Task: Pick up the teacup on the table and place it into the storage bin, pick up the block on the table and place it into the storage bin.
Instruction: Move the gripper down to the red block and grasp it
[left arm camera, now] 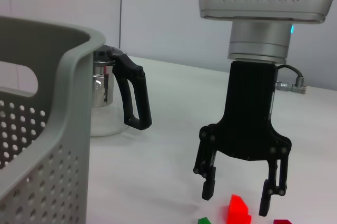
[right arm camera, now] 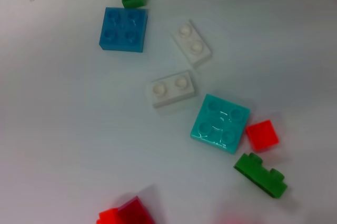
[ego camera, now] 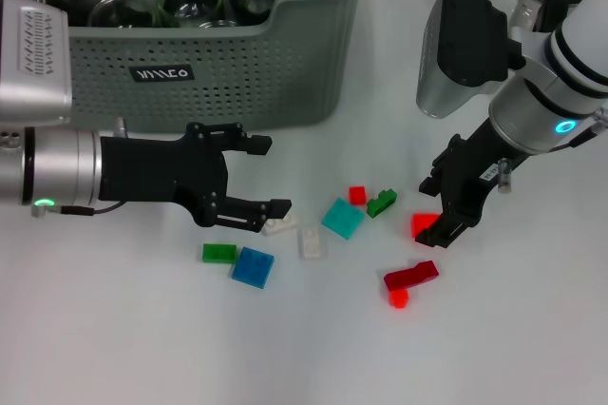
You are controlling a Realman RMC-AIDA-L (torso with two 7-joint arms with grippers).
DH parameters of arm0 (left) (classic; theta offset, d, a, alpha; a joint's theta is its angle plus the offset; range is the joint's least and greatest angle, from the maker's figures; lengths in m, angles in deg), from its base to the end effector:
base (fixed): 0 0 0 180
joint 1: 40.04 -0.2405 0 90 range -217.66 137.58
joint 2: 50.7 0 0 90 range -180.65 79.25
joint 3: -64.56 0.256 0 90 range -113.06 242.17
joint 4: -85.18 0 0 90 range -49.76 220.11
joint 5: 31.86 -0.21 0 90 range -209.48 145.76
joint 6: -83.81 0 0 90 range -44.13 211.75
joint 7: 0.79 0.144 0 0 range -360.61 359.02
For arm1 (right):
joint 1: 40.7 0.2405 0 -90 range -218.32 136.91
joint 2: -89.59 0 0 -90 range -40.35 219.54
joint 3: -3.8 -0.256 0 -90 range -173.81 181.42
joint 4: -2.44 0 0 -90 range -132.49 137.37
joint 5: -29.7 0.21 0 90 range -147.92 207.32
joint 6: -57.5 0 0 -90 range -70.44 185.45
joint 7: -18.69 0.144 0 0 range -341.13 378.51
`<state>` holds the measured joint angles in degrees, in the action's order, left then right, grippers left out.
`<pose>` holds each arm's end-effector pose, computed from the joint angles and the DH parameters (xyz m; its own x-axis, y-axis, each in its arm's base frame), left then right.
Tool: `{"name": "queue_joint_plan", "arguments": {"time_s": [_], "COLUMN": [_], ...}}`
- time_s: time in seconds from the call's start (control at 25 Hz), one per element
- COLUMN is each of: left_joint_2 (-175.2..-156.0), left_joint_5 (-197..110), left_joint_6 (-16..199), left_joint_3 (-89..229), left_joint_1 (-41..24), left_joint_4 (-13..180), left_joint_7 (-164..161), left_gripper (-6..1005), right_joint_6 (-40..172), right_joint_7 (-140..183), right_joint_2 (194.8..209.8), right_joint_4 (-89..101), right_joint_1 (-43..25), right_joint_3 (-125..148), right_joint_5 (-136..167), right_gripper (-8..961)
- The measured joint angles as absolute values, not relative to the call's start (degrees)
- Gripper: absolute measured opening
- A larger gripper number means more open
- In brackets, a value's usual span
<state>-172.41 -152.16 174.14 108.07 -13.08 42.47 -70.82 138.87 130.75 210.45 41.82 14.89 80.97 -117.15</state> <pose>-0.2695 0.3066 -0.0190 0.9058 0.2059 0.3702 0.2817 -0.9455 -0.1633 0.1709 0.3746 -0.0761 0.8696 -0.1685 0.4641 -0.1735 -0.9843 -0.0323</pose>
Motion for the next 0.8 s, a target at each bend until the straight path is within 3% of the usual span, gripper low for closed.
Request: {"name": "queue_joint_plan", "arguments": {"time_s": [0.8], "left_joint_2": [-172.44], "left_joint_5": [-152.19], "left_joint_6": [172.55], "left_joint_3": [107.92], "left_joint_1": [-12.94], "left_joint_4": [43.06], "left_joint_7": [-70.94], "left_gripper": [876], "right_joint_6": [137.45], "right_joint_7": [131.44], "right_joint_2": [210.53], "right_joint_4": [41.01], "right_joint_1": [14.46], "right_joint_3": [83.68], "right_joint_5": [-114.48], "right_gripper": [688]}}
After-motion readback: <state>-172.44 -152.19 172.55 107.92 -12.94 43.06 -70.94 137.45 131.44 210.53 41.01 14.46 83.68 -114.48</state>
